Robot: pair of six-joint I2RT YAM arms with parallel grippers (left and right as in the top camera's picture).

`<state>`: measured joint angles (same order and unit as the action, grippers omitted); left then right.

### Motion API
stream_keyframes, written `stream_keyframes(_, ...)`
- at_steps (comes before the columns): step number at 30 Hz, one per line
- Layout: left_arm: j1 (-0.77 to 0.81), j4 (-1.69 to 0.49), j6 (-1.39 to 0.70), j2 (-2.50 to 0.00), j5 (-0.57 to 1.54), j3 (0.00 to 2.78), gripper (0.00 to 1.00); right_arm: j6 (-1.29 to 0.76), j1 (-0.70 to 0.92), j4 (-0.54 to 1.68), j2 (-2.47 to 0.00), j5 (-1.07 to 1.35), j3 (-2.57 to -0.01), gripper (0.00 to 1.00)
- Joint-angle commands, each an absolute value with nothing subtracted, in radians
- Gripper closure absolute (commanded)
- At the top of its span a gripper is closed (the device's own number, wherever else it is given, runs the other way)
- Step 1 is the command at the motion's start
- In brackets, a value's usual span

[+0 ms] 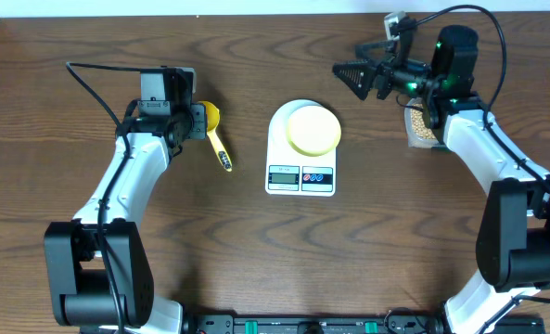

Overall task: Scoop item into bowl and weigh 50g on scale
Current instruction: 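Swing the right gripper left toward the scoop held by left gripper, then raise the yellow scoop with the left gripper toward the right gripper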

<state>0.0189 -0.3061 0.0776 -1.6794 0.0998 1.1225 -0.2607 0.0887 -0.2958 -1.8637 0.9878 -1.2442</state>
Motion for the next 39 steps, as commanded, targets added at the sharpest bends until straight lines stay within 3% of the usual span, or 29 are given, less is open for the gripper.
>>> stream_keyframes(1, 0.019, -0.304, 0.07, -1.661, 0.105, 1.13, 0.92, -0.276, 0.112, -0.296, -1.879, 1.008, -1.274, 0.01)
stream_keyframes(39, 0.019, -0.304, 0.065, -1.661, 0.105, 1.13, 0.92, -0.31, 0.242, -0.297, -1.885, 0.86, -1.283, 0.01)
